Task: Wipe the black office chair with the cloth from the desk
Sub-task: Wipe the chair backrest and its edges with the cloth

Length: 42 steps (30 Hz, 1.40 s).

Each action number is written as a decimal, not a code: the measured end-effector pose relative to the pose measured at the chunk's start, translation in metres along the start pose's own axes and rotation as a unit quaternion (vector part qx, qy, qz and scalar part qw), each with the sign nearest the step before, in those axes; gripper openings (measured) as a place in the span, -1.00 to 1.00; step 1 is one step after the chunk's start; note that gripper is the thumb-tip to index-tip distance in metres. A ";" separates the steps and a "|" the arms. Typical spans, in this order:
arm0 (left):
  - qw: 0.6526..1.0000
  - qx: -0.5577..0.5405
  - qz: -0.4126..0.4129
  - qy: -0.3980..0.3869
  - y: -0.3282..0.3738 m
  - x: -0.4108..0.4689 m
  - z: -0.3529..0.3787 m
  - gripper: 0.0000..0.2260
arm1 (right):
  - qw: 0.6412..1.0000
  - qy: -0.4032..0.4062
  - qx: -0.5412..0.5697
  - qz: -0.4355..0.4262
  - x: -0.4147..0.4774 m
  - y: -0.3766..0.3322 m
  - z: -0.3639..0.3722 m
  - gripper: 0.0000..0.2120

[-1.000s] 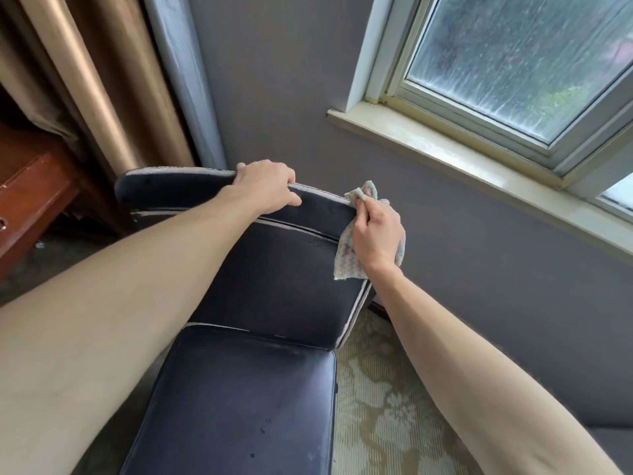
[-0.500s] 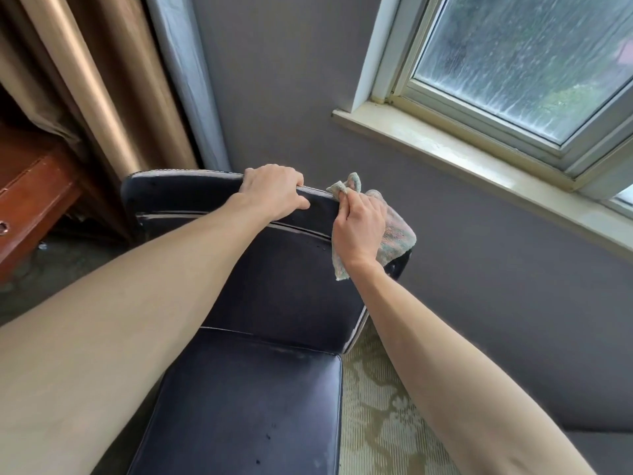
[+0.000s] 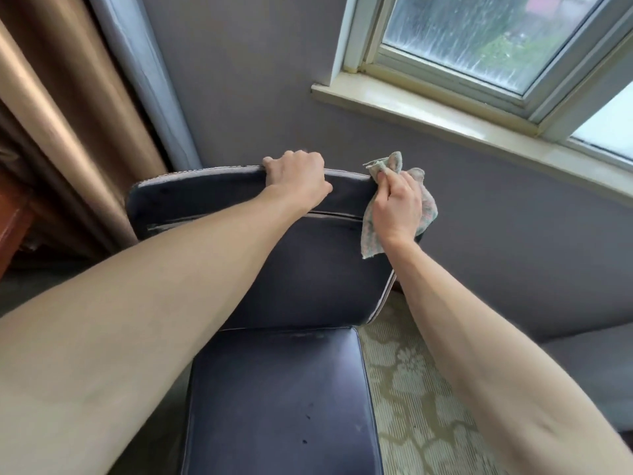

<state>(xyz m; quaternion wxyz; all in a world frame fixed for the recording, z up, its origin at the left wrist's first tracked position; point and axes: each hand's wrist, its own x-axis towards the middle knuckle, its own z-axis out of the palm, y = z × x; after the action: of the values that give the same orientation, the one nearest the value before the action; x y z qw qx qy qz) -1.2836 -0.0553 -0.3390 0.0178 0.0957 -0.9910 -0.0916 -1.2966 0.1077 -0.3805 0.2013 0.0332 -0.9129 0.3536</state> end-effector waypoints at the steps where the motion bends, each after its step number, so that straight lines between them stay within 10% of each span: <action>1: 1.000 0.001 0.002 0.003 -0.001 0.000 0.000 -0.75 | 1.000 0.002 -0.003 0.005 0.000 0.001 -0.001 -0.73; 20: 0.999 0.002 -0.036 0.008 -0.017 -0.006 -0.011 -0.75 | 0.991 -0.026 0.039 -0.126 -0.009 -0.055 0.042 -0.80; 33: 0.998 -0.038 0.006 -0.044 -0.033 -0.010 -0.029 -0.63 | 0.996 0.030 0.061 0.050 0.009 0.004 -0.002 -0.76; 42: 0.996 -0.013 0.041 -0.083 -0.093 -0.021 -0.036 -0.74 | 0.999 0.024 0.030 0.002 0.001 -0.021 0.003 -0.77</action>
<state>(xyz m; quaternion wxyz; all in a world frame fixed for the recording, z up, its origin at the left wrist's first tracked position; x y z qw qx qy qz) -1.2434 -0.1478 -0.3213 -0.0593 0.0466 -0.9910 -0.1110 -1.2943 0.0901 -0.3691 0.2213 0.0284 -0.8967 0.3822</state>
